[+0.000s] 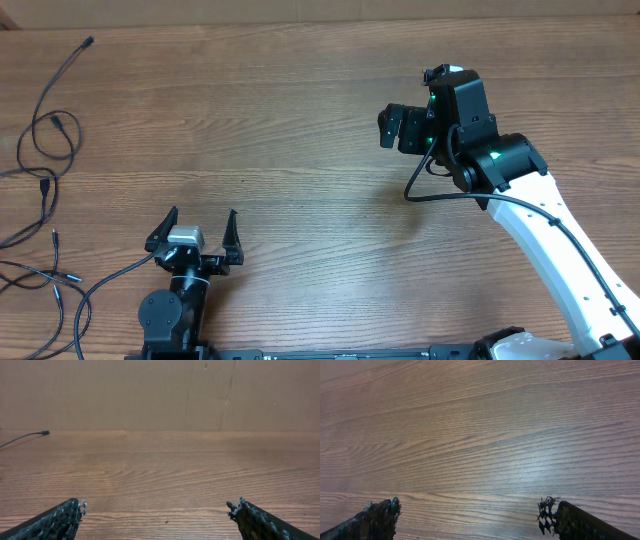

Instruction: Untangle cables

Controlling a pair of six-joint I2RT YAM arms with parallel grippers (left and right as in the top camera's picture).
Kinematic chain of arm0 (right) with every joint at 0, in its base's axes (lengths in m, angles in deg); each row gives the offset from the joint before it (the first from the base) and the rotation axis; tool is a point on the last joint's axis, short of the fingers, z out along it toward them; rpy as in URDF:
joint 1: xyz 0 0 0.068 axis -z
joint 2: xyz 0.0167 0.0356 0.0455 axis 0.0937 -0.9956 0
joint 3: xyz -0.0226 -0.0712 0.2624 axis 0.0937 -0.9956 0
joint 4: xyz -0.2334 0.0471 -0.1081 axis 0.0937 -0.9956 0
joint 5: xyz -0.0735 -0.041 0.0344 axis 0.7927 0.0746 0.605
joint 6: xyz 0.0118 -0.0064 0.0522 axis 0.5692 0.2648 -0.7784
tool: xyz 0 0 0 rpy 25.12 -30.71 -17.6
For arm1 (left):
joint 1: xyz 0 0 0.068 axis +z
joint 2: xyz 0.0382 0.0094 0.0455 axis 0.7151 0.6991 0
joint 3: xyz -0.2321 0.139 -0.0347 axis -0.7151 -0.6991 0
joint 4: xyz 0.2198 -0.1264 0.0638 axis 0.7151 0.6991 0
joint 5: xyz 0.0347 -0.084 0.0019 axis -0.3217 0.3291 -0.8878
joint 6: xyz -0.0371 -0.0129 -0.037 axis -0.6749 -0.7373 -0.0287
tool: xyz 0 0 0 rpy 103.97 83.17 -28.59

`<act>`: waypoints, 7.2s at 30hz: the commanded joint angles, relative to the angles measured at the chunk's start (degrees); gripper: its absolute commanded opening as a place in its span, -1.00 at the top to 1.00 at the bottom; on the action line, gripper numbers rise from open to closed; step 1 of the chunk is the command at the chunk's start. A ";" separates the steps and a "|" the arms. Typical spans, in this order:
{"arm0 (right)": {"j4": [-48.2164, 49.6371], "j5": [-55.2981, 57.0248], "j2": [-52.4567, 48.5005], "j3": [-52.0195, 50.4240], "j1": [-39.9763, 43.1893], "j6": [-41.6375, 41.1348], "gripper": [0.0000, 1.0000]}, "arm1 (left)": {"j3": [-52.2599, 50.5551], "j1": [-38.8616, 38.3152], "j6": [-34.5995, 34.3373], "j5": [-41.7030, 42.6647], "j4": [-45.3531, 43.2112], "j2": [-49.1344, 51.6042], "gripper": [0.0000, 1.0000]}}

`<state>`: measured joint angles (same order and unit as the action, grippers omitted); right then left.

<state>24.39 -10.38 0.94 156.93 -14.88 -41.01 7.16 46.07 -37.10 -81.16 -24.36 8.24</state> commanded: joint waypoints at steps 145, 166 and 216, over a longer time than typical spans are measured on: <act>35.06 -1.95 82.58 -71.76 17.75 20.90 -1.00 | -0.22 0.31 -1.18 -0.96 0.22 -0.46 -0.99; 35.17 -1.88 82.58 -71.76 19.96 22.71 -1.00 | -0.22 0.31 -1.18 -0.96 0.22 -0.44 -0.99; 35.17 -1.88 82.55 -71.76 20.00 22.71 -1.00 | -0.22 0.31 -1.18 -0.96 0.22 -0.44 -0.99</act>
<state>59.23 -11.96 82.82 85.79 4.66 -18.56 7.16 46.07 -37.10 -81.80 -24.34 8.24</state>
